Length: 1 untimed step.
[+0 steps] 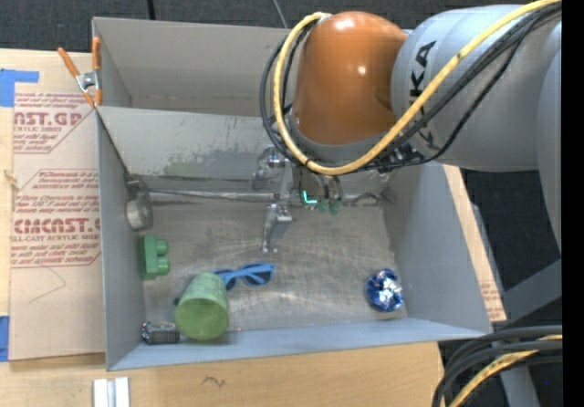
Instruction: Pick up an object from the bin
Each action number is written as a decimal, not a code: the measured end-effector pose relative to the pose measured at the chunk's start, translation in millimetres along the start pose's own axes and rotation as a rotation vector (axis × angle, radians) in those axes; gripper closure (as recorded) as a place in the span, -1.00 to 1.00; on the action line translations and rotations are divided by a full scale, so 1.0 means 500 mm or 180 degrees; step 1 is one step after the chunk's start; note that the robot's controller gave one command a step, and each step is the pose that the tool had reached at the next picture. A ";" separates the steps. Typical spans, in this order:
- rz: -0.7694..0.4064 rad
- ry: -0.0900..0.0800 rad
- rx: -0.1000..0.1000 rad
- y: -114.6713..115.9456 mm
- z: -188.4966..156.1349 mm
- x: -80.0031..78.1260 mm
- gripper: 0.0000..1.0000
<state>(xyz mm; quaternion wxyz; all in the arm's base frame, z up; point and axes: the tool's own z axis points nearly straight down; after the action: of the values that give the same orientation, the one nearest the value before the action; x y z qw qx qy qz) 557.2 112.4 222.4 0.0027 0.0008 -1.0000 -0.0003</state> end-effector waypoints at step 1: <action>-0.0847 -0.0043 -0.0002 0.021 0.301 0.132 -1.00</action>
Offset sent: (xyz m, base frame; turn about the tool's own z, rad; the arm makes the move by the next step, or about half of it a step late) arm -0.0689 0.0093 -0.1513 -0.2663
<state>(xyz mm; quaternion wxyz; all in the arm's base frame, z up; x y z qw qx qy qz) 490.5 122.6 72.5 -0.0041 0.1334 -0.9910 -0.0009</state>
